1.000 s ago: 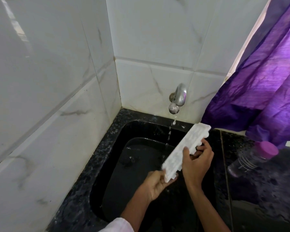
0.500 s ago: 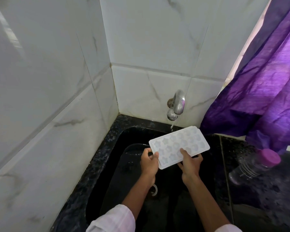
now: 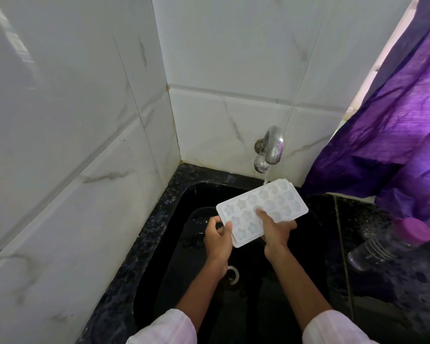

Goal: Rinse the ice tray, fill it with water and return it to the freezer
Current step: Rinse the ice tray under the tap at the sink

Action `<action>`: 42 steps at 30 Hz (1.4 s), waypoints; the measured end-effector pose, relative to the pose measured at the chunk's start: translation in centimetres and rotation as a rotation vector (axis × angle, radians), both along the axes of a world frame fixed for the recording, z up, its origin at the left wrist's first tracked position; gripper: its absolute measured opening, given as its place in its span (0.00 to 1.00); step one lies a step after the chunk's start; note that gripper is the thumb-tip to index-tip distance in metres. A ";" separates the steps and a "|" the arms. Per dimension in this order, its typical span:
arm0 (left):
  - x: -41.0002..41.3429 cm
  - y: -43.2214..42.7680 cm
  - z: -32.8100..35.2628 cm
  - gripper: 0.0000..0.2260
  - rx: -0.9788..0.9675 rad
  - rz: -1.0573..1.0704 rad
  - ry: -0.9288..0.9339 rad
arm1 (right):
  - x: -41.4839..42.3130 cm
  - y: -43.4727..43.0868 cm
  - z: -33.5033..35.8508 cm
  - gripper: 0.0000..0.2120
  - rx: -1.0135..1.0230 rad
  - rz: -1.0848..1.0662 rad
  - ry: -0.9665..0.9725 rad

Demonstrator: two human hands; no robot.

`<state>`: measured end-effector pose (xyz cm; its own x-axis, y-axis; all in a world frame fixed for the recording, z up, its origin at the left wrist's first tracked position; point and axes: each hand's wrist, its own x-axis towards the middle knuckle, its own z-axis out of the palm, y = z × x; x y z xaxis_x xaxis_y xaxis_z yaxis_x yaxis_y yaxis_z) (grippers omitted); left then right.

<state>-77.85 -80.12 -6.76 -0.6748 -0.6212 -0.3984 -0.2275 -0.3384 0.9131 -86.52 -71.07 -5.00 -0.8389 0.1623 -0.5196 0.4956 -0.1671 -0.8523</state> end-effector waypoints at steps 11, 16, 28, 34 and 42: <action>0.8 1.1 0.5 0.05 0.017 0.023 0.038 | -0.7 -0.5 1.3 0.43 0.105 0.038 0.033; 1.2 1.4 1.0 0.04 0.023 0.033 0.054 | -0.7 -0.9 1.8 0.44 0.116 0.039 0.001; 2.0 1.0 1.9 0.04 -0.064 0.030 0.036 | -0.4 -1.2 1.2 0.43 0.063 0.047 -0.037; 2.4 1.5 2.2 0.03 -0.103 0.021 0.029 | 0.3 -1.1 1.2 0.43 0.081 -0.012 -0.099; 2.6 1.3 2.5 0.04 -0.113 0.040 0.017 | 0.5 -1.1 0.7 0.44 0.087 0.005 -0.051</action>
<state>-75.25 -78.84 -4.22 -0.6545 -0.6881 -0.3133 -0.2003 -0.2418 0.9494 -86.02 -72.21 -4.35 -0.8127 0.2047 -0.5456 0.5392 -0.0909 -0.8372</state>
